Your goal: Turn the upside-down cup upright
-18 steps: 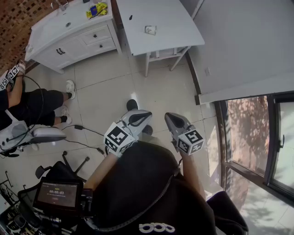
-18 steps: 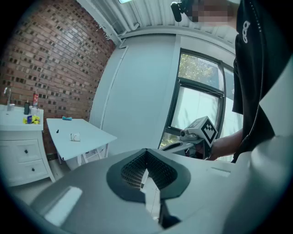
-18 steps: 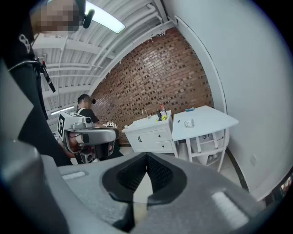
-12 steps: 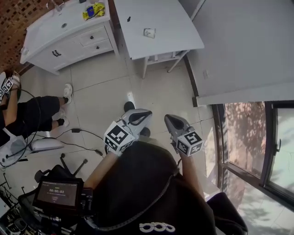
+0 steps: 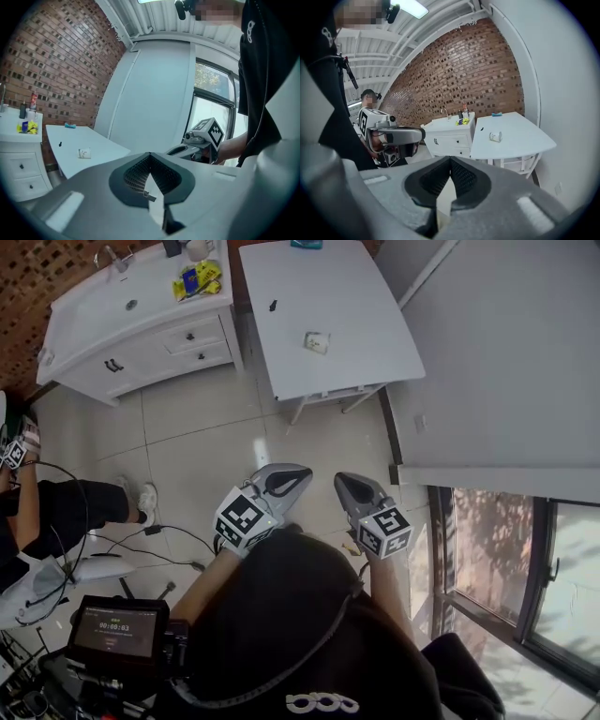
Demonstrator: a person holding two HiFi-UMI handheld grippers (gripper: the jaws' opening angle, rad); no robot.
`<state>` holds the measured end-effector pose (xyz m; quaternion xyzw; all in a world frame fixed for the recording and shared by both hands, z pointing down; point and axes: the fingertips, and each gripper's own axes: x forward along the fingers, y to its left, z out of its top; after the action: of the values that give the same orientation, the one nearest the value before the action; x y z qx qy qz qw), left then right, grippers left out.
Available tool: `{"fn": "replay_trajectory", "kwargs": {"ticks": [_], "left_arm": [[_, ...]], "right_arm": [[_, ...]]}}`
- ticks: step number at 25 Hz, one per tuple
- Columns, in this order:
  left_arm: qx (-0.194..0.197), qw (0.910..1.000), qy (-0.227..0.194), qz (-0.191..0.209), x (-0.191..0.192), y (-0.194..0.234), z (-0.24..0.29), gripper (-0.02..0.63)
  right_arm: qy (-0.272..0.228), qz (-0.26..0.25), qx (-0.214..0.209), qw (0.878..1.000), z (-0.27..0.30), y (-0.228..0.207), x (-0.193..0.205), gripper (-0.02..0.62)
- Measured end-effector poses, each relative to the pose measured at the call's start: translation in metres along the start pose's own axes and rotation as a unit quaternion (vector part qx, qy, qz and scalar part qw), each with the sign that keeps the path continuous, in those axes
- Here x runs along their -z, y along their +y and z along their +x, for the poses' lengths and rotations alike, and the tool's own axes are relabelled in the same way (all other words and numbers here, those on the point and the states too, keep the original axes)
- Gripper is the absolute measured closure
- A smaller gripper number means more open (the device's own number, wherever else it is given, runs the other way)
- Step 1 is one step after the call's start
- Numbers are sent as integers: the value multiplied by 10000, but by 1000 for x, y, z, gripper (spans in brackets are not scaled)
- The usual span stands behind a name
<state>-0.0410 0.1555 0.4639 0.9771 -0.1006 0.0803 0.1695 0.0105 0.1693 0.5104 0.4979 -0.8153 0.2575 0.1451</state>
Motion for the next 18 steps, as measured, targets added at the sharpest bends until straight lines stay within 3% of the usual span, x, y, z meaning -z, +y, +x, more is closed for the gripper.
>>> {"fn": "replay_trajectory", "kwargs": {"ticks": [9,18], "left_arm": [[-13,9999,94,-73,-17,69,-5,591],[-180,9996,181,-147,-29,111,-2,591]], "right_arm": [[280,-202,15,9994,63,-13,-33,603],[478,-399,-182,9979,100,-34,-56,603]]}}
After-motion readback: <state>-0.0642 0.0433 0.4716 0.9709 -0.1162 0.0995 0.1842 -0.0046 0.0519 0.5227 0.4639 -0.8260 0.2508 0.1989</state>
